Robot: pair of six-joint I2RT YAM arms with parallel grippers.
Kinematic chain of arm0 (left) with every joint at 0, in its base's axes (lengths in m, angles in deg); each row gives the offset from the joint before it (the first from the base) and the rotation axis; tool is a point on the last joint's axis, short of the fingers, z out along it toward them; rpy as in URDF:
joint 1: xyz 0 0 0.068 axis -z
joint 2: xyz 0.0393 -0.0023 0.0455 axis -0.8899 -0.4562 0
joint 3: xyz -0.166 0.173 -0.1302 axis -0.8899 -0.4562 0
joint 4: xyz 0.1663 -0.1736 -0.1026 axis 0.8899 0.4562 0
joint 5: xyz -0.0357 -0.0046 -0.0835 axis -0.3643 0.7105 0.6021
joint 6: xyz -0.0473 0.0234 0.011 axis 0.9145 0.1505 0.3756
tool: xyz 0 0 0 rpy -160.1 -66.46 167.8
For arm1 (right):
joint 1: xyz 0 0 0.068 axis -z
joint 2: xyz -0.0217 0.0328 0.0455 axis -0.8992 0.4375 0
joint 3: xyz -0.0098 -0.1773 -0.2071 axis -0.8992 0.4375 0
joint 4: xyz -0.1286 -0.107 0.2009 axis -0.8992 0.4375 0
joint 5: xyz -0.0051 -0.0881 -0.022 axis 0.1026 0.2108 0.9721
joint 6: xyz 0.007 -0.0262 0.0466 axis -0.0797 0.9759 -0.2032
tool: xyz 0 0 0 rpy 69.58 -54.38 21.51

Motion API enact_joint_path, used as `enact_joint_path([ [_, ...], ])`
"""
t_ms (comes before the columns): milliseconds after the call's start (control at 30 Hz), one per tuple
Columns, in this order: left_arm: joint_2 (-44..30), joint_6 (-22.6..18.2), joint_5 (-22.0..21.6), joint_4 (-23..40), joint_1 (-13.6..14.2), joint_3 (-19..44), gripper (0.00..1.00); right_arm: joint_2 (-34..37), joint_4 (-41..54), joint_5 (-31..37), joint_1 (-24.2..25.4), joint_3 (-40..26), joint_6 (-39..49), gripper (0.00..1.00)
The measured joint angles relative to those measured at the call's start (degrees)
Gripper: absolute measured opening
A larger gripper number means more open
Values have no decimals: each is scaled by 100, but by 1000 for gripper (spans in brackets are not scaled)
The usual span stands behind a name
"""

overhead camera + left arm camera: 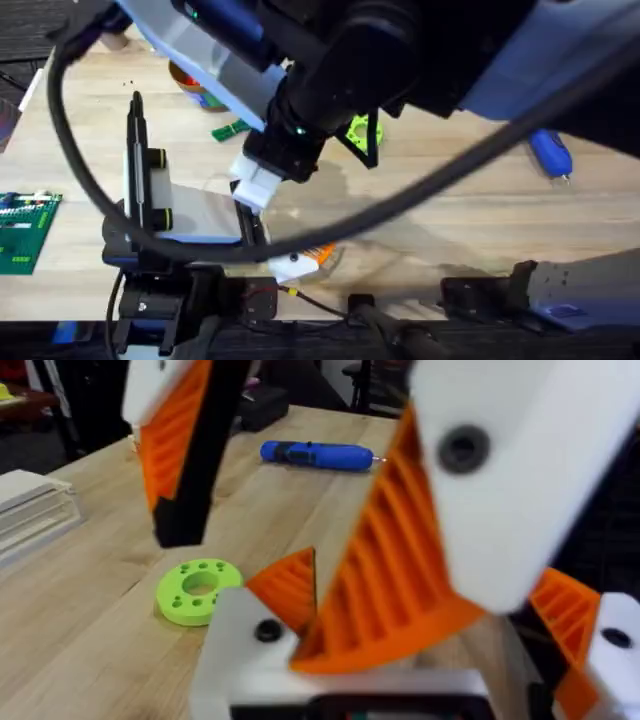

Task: Pick up the gripper from the table and insert it into the empty holder that is missing its gripper. Then pick up a screw, insert it into the mounting hole, and use the screwdriver to tighten it. Finally, clean up the table by picking up the vegetable and placing it into the bucket.

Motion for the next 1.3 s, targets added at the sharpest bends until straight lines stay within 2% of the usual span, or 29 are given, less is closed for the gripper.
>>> enact_joint_path([
  [133,0,0,1,0,0,0,992,1,-185,128,194,0,-396,935],
  [233,0,0,1,0,0,0,993,1,-182,434,554,0,-854,935],
  [467,0,1,1,0,0,0,991,1,24,1022,1945,0,-1521,936],
  [500,0,0,1,0,0,0,952,1,99,1053,2192,0,-1578,936],
  [567,1,0,2,1,0,0,787,0,292,1069,2740,0,-1663,936],
  [667,0,-3,2,0,0,0,306,-12,611,830,3558,0,-1742,936],
  [700,0,-4,3,0,0,0,185,-29,726,714,3815,0,-1751,938],
  [733,2,-19,3,0,0,0,74,-52,829,614,4035,0,-1763,938],
  [767,0,-32,3,-4,0,0,23,-99,975,512,4309,0,-1768,937],
  [1000,1,-24,2,-2,0,0,14,-453,1741,207,5833,1,-1833,939],
  [1100,0,-24,3,-2,0,0,13,-571,1769,155,6285,93,-1832,939],
  [1300,0,-24,3,-2,0,0,13,-831,1415,120,7078,758,-1681,939],
])
